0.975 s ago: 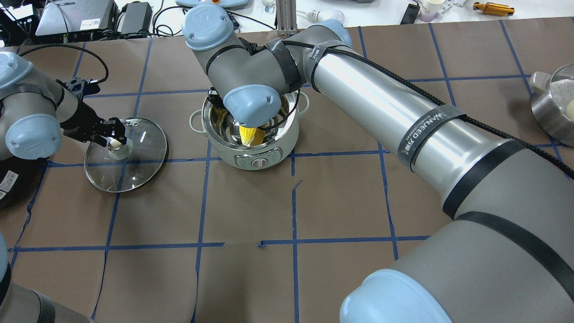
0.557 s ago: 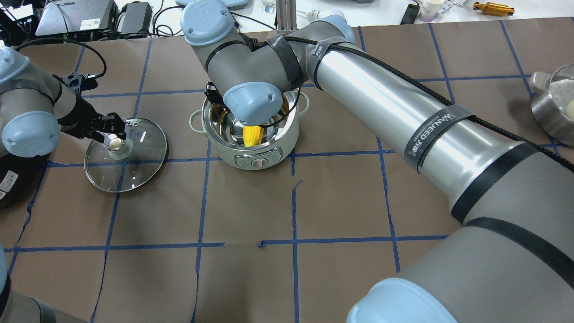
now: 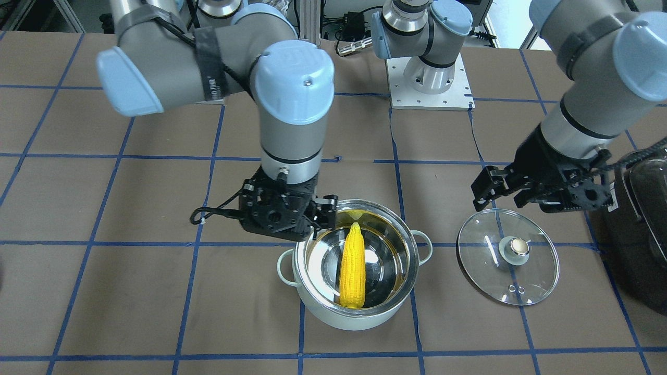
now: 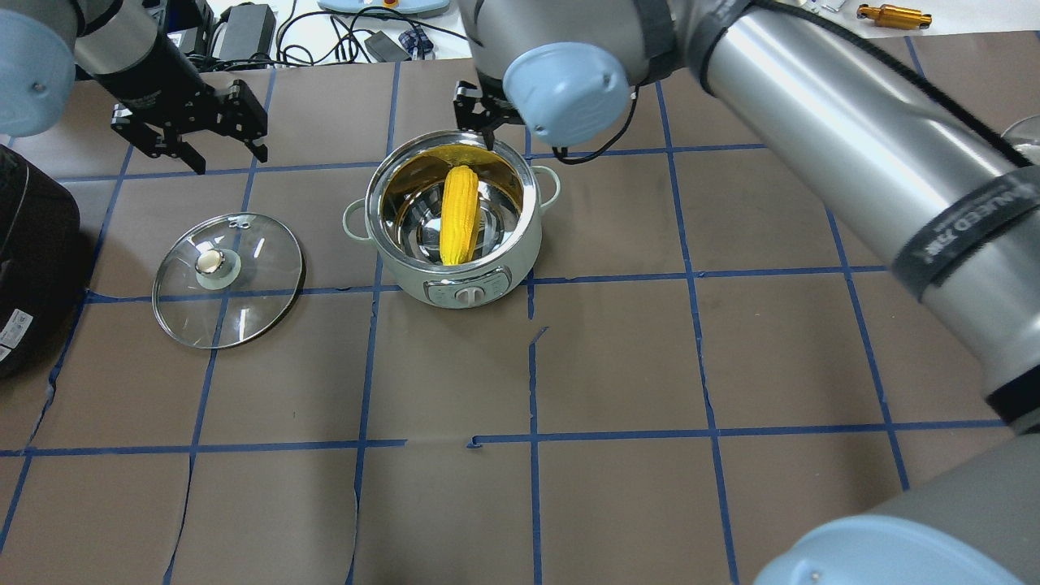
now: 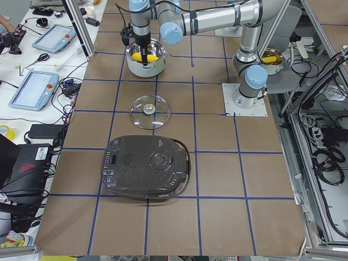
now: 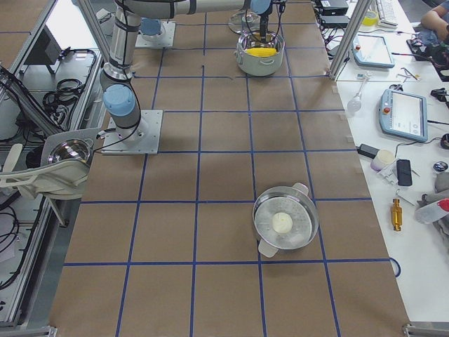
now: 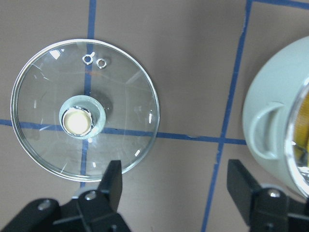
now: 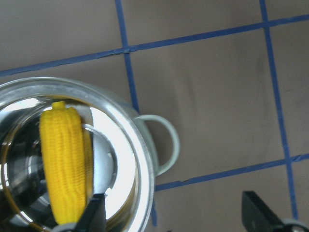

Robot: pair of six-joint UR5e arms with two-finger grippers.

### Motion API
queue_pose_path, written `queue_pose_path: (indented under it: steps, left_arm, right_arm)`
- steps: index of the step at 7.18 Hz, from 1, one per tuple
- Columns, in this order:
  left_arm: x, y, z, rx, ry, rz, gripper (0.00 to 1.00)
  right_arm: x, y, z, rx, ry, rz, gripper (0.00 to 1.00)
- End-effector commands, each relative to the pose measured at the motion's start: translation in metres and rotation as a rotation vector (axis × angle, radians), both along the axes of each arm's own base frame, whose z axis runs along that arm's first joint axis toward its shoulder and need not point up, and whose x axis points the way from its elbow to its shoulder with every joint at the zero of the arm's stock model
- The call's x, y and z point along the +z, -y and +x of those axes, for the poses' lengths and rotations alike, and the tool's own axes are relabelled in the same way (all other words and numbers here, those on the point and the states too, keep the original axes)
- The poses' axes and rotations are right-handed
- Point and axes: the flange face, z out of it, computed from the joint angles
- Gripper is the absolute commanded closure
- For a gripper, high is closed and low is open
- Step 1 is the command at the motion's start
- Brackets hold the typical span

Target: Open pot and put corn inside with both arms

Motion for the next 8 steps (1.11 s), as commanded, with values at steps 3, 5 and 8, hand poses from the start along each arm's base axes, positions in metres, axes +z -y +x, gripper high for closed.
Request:
queue_pose_path:
  steps: [3,5,8]
  left_arm:
    - [0.069,-0.06,-0.103,-0.113,0.064,-0.077,0.12]
    - [0.083,-0.084,-0.098,-0.109,0.07,-0.053,0.08]
    - [0.097,-0.084,-0.067,-0.044,0.054,-0.078,0.0]
  right_arm:
    - [0.047,-0.022,-0.157,0.032,0.0,0.086,0.0]
    - [0.076,-0.055,-0.171,0.03,-0.002,0.136,0.0]
    - [0.1,-0.07,-0.191,0.016,0.075,0.126,0.0]
